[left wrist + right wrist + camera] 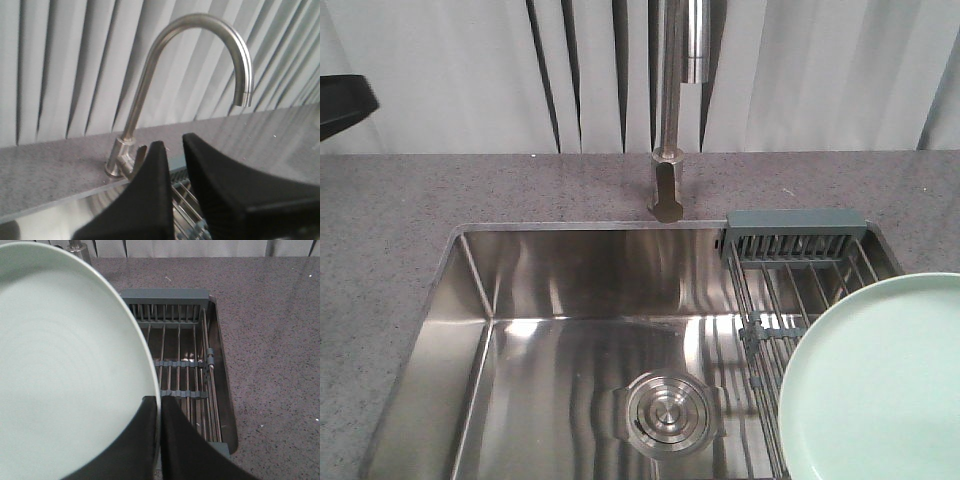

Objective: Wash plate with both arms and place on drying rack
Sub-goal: 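Raise the left gripper toward the faucet above the sink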

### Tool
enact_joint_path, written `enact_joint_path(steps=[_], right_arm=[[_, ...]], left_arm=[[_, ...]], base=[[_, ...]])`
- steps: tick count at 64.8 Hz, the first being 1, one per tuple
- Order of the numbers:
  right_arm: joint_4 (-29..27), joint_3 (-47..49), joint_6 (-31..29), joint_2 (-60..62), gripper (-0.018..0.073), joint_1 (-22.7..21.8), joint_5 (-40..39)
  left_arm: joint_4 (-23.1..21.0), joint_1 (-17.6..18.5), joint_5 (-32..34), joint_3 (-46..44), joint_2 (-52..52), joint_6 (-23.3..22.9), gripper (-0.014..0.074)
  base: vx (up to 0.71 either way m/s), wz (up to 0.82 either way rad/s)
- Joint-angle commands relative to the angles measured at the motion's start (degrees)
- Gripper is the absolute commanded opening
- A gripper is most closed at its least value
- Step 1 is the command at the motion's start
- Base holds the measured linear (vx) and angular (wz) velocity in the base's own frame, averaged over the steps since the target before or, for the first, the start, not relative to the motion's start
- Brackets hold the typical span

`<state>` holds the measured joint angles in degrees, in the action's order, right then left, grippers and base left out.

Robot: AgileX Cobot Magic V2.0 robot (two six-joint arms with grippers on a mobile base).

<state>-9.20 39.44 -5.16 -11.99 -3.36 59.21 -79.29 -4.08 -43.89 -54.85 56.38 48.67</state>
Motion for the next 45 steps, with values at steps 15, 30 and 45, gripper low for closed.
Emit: enact_joint_path(steps=[15, 30, 45], right_arm=[[-0.2, 1.3, 0.2, -0.8, -0.0001, -0.2, -4.0], [-0.2, 1.3, 0.2, -0.8, -0.0001, -0.2, -4.0], [-0.2, 1.3, 0.2, -0.8, -0.0001, -0.2, -4.0]], left_arm=[[-7.1, 1.4, -13.4, -14.2, 21.3, 2.5, 0.0524], [-7.1, 7.9, -14.0, -26.8, 35.6, 3.2, 0.0544], [-7.1, 13.0, -12.7, -38.3, 48.6, 4.3, 0.0534]], base=[[0.00, 0.00], [0.00, 0.00], [0.00, 0.00]])
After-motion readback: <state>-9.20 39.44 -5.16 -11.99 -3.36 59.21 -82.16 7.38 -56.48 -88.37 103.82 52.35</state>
